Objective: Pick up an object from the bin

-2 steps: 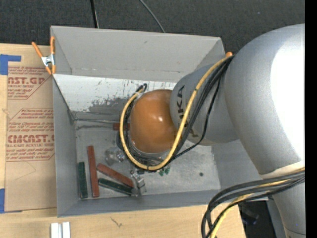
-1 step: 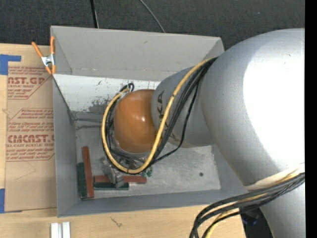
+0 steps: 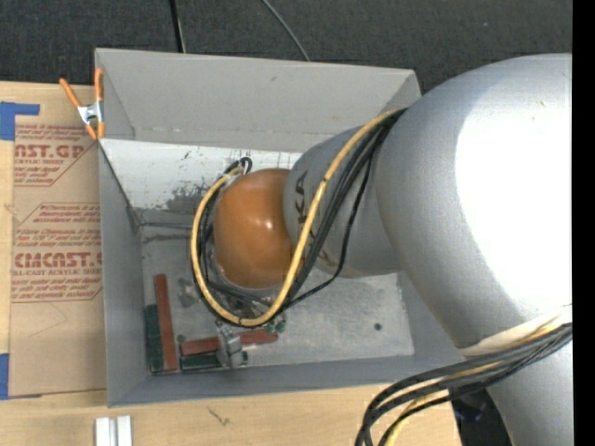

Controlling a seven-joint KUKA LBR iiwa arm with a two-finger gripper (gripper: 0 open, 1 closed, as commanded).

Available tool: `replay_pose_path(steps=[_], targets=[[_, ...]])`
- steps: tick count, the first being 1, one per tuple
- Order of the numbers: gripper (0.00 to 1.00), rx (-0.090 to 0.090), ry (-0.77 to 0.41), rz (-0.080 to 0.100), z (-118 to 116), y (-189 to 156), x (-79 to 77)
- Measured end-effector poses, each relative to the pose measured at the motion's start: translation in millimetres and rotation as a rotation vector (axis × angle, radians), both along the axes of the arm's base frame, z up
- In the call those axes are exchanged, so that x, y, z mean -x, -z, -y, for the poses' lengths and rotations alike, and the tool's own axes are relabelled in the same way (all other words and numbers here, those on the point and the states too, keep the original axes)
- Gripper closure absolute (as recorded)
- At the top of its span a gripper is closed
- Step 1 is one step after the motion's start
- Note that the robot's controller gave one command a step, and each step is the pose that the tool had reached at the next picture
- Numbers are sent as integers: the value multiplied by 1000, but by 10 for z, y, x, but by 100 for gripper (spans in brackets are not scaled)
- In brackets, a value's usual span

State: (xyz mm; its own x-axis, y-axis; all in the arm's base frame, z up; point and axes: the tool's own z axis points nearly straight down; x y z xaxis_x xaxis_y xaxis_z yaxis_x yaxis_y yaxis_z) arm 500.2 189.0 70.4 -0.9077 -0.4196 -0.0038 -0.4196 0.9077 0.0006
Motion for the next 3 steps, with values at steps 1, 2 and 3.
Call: replay_pose_path(steps=[1, 2, 3], targets=[[100, 2, 0, -3, 6, -10, 2], [0, -2, 1, 5, -3, -7, -12], [100, 1, 0, -3, 1, -1, 6]])
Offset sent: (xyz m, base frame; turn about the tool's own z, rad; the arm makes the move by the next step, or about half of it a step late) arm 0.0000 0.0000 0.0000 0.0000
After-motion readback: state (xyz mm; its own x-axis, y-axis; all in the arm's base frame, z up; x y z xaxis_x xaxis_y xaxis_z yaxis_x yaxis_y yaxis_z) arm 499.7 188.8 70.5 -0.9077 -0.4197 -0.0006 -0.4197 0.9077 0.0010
